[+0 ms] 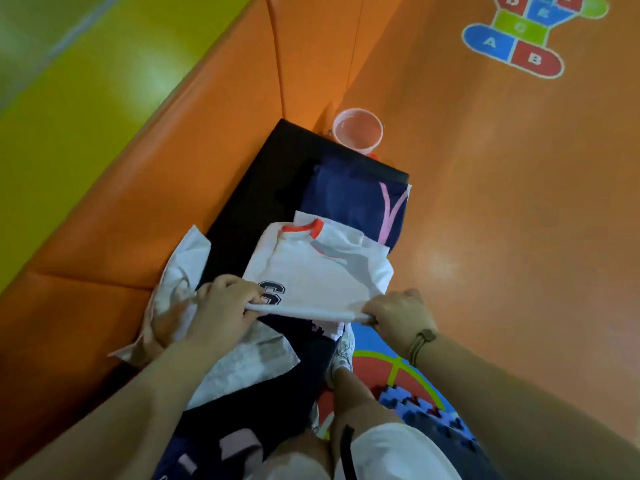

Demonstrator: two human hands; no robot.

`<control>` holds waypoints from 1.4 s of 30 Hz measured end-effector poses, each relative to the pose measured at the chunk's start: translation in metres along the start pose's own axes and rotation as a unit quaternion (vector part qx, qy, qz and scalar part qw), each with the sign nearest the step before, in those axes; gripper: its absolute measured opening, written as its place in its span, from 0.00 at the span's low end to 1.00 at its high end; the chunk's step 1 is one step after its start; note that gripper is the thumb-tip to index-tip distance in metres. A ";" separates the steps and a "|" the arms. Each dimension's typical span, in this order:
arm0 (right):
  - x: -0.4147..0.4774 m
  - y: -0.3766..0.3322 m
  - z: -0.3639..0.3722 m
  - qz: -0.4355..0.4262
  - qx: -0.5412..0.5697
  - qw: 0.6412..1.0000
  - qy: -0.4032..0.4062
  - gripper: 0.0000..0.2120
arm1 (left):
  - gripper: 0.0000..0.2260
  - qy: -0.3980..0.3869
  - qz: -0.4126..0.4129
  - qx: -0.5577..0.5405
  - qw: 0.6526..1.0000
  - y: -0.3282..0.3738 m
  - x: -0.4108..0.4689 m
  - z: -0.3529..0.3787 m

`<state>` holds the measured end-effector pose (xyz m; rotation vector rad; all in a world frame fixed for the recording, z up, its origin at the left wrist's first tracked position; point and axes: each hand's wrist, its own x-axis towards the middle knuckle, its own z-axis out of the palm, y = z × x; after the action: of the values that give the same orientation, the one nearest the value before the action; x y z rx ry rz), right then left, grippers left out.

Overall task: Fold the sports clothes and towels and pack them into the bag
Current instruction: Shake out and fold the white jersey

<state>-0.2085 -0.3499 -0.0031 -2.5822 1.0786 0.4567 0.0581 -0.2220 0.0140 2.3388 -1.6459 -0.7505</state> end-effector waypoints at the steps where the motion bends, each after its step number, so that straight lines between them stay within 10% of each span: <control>1: -0.006 -0.006 0.014 0.009 0.012 0.998 -0.064 0.17 | 0.04 -0.041 -0.006 0.008 0.999 -0.010 -0.008 0.013; 13: 0.009 -0.003 0.021 0.024 0.148 0.977 -0.154 0.09 | 0.05 -0.211 -0.038 -0.099 0.972 -0.031 0.011 0.019; 27: 0.129 0.059 0.038 0.082 0.115 0.963 0.229 0.17 | 0.15 0.067 -0.016 -0.008 0.998 -0.032 0.146 0.058; 34: 0.077 0.034 0.117 -0.063 0.069 0.993 0.075 0.29 | 0.23 -0.138 0.093 0.053 0.985 -0.051 0.090 0.137; 42: 0.078 0.041 0.143 -0.024 -0.001 0.997 0.067 0.32 | 0.26 -0.108 0.160 0.108 0.975 -0.075 0.089 0.149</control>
<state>-0.2108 -0.3701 -0.1694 -2.6663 1.0551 0.2753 0.0690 -0.2564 -0.1717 2.0982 -2.2328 -0.8150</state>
